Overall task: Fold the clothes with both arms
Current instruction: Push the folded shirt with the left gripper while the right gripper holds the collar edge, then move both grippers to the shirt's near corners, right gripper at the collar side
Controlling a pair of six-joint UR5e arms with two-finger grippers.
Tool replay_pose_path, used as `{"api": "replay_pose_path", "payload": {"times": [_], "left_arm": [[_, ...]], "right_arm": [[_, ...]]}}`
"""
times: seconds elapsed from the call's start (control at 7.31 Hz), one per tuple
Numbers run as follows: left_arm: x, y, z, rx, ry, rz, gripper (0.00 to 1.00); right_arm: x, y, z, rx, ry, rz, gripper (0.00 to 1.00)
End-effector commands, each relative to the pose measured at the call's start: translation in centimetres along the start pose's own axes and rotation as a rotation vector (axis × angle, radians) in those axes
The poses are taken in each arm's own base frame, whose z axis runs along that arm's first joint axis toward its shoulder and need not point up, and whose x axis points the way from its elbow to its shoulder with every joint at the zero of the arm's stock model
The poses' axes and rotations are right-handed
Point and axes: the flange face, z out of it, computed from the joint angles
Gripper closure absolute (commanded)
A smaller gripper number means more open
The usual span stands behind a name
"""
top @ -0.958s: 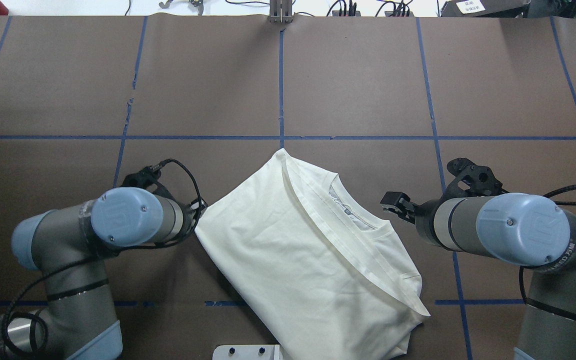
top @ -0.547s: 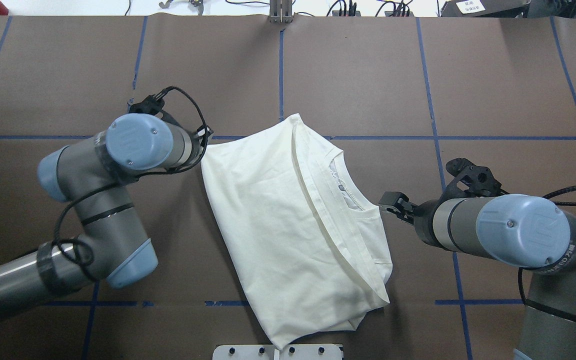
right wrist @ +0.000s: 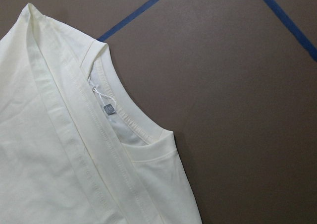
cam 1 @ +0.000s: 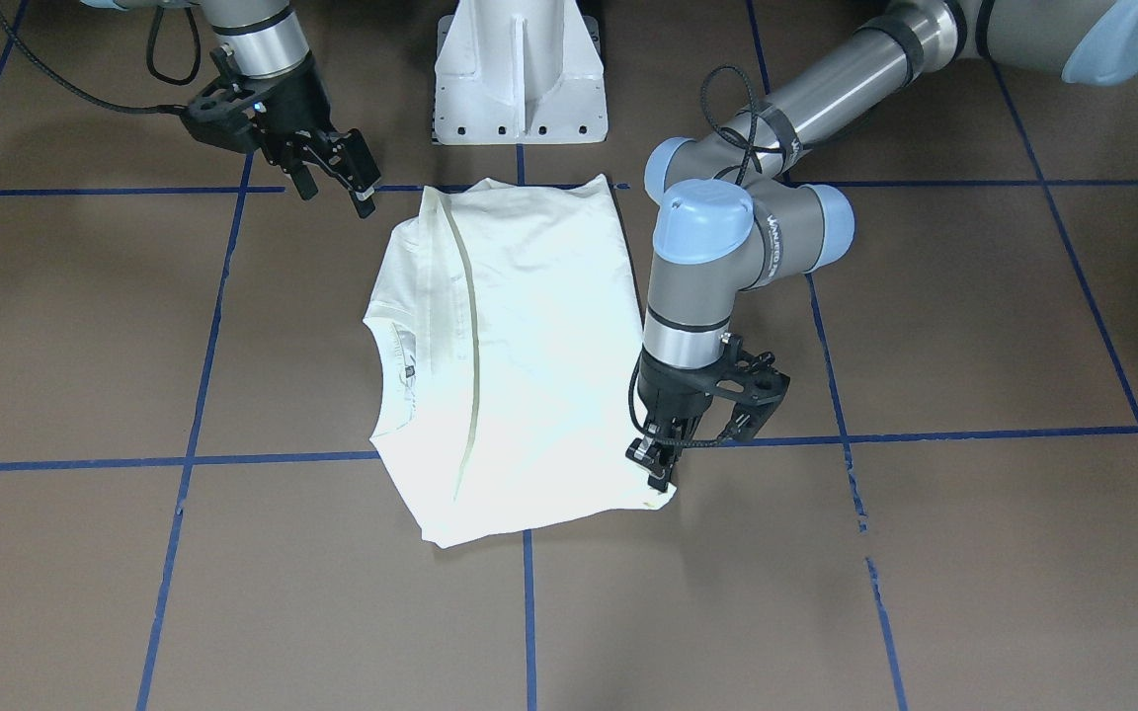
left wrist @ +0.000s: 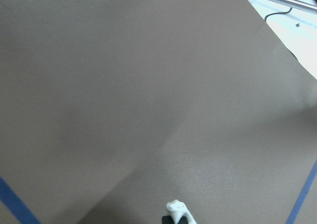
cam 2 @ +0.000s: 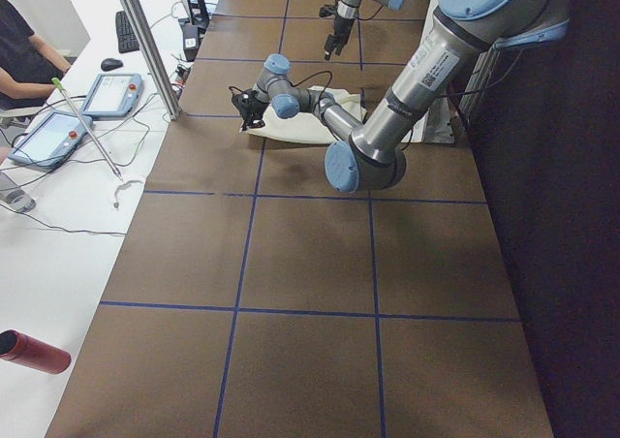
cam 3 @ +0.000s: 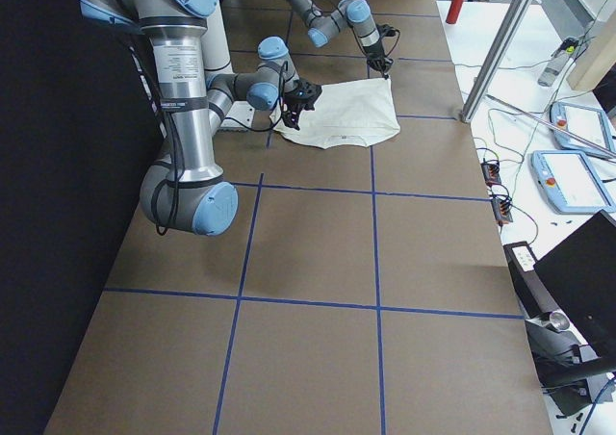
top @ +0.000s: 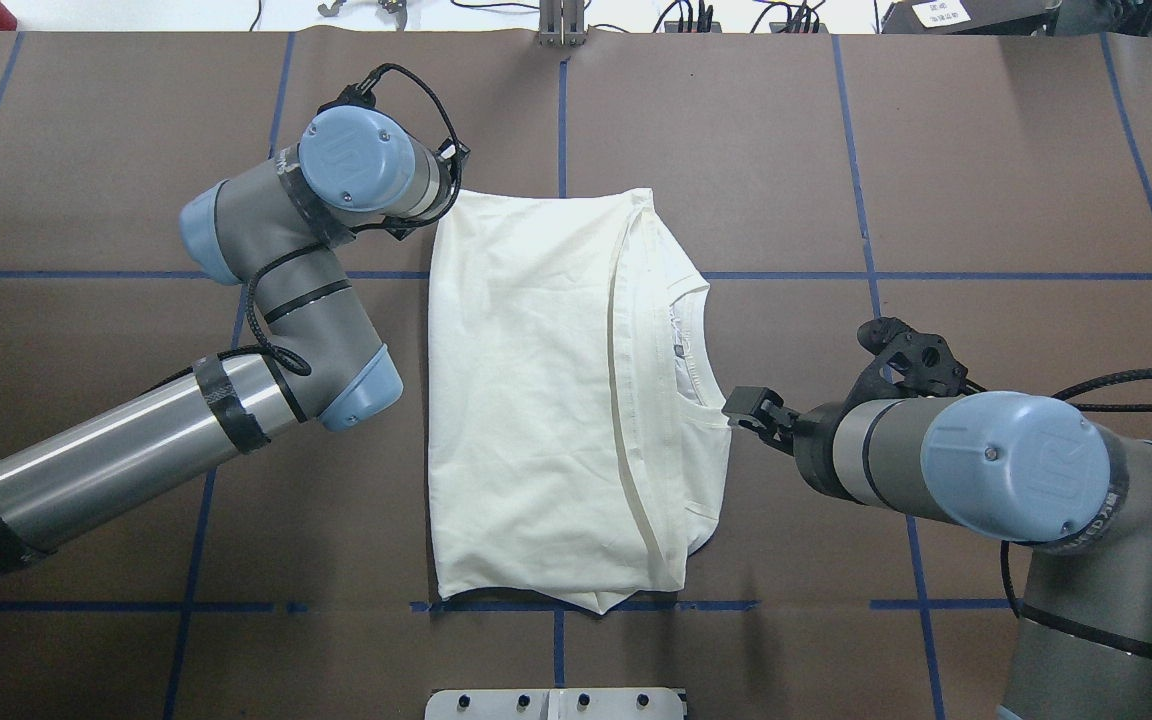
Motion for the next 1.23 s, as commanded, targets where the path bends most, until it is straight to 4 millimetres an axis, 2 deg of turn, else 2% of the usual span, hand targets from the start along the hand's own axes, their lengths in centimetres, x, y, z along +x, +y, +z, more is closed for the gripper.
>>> {"api": "replay_pose_path", "payload": {"times": [0.0,0.14,0.27,0.41,0.55,0.68,0.82,1.09], "left_arm": [[-0.8,0.7,-5.4,-0.125,0.050,0.011,0.46],[-3.7,0.3,-10.6,-0.187,0.090,0.022,0.46],[-4.8,0.2,-12.4,-0.204,0.073,0.022,0.46],[-4.9,0.5,-12.3,-0.205,0.061,0.026,0.46],[-5.2,0.9,-12.1,-0.208,0.055,0.029,0.46],[-5.3,0.9,-11.9,-0.207,0.053,0.031,0.46],[-5.5,1.0,-11.4,-0.207,0.046,0.032,0.46],[-6.3,1.5,-11.0,-0.212,0.036,0.039,0.46]], "right_arm": [[-2.5,1.6,2.6,0.001,0.000,-0.011,0.00],[-3.8,2.0,4.0,0.019,0.004,-0.018,0.00],[-3.6,3.3,6.6,0.008,0.056,-0.133,0.00],[-4.7,4.6,7.1,0.000,0.101,-0.279,0.00],[-7.1,6.2,7.0,-0.005,0.160,-0.394,0.00],[-7.9,7.9,7.5,-0.022,0.228,-0.515,0.00],[-8.0,8.6,8.1,-0.039,0.252,-0.618,0.00],[-7.6,9.1,10.8,-0.056,0.312,-0.751,0.00]]}}
